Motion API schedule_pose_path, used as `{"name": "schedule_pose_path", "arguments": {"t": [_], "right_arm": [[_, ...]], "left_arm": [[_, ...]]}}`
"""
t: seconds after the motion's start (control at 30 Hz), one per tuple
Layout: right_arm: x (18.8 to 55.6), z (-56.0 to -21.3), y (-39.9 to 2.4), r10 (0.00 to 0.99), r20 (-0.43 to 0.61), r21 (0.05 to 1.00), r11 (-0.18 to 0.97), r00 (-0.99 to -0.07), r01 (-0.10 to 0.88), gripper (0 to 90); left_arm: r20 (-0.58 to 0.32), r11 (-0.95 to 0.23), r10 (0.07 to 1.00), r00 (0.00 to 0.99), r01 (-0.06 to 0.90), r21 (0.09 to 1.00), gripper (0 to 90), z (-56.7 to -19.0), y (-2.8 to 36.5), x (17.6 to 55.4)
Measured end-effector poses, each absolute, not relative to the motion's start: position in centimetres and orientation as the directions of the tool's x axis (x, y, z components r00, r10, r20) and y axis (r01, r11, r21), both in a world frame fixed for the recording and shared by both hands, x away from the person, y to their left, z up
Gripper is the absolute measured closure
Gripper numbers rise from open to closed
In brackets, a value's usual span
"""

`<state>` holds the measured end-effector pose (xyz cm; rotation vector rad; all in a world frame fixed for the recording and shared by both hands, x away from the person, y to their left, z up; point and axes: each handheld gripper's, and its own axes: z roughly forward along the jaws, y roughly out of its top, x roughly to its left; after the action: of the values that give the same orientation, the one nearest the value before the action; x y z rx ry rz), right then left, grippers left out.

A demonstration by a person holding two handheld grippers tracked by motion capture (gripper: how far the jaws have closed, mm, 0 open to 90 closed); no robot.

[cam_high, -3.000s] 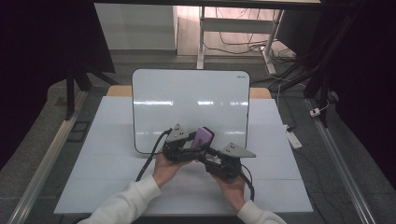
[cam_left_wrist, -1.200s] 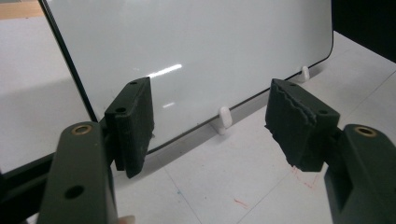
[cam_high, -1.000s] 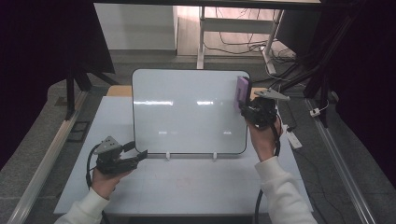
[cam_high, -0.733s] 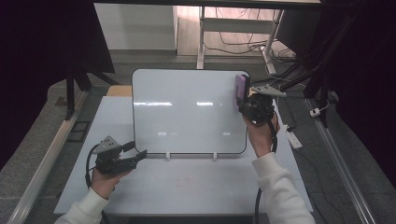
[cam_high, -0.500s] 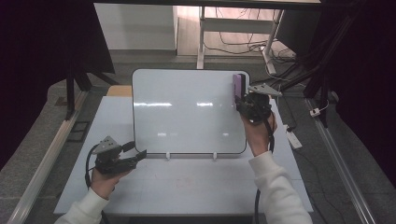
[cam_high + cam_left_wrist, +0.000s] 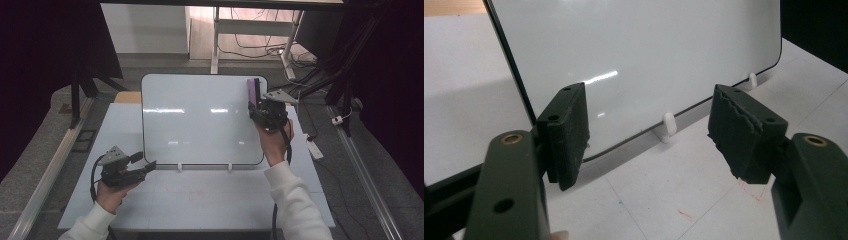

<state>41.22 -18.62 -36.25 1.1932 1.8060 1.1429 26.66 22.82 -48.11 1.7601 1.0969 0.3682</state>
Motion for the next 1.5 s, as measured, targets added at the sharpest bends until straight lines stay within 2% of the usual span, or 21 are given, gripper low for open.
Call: {"name": "schedule_pose_path", "arguments": {"t": [0.37,0.77,1.07,1.5], "right_arm": [[39.4,-36.1,-20.4,0.891,-0.062,0.941,0.202,-0.449,0.271,44.4],[36.4,-39.4,-24.0,0.796,-0.07,0.935,0.262,-0.601,0.238,37.0],[34.6,-43.0,-26.7,0.765,-0.02,0.938,0.238,-0.644,0.253,35.9],[32.3,-47.1,-29.0,0.757,-0.019,0.922,0.266,-0.653,0.282,35.5]], "left_arm": [[-0.228,-0.099,0.809,0.542,0.507,0.856,33.2,-48.2,23.1,26.6],[-0.217,-0.134,0.8,0.56,0.518,0.845,31.6,-48.4,23.1,26.7],[-0.216,-0.155,0.794,0.569,0.532,0.832,30.7,-48.7,23.1,26.8],[-0.212,-0.186,0.79,0.575,0.555,0.811,30.4,-49.2,23.1,26.7]]}}
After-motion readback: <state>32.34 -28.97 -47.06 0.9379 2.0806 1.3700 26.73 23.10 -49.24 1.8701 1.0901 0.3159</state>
